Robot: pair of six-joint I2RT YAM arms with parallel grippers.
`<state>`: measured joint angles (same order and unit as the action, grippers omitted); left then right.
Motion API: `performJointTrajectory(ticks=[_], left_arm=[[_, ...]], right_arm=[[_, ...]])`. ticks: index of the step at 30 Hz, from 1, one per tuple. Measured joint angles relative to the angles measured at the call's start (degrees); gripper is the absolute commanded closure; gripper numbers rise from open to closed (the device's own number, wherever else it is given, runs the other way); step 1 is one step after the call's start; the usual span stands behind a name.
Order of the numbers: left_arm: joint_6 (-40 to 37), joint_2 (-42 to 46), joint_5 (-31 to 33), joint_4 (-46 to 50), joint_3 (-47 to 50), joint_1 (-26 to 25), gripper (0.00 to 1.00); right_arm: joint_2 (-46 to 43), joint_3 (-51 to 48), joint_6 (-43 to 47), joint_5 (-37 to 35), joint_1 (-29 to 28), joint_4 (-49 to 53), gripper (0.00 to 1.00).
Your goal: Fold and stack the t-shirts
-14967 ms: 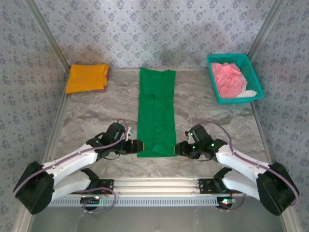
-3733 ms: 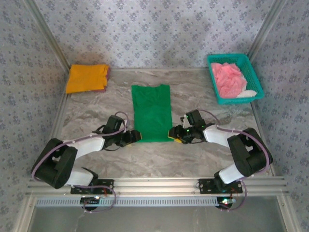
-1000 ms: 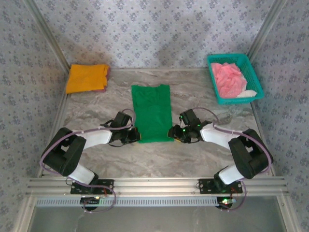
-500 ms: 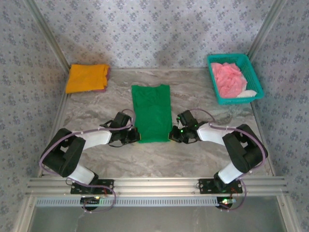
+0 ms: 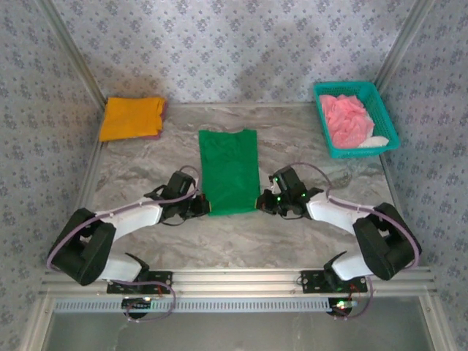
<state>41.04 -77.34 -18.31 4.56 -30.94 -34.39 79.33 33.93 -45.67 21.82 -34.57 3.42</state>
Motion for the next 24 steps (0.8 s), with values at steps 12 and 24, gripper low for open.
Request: performJointTrajectory(ticks=[12, 24], left_arm=[[5.7, 23.5, 5.4, 10.2, 3.3, -8.6, 1.0], [-5.1, 5.2, -1.2, 11.7, -19.8, 4.3, 1.0]], right_arm=[[-20.3, -4.7, -3.1, -5.3, -8.9, 8.8, 1.0], [-2.6, 20.7, 7.0, -3.3, 4.2, 12.9, 1.0]])
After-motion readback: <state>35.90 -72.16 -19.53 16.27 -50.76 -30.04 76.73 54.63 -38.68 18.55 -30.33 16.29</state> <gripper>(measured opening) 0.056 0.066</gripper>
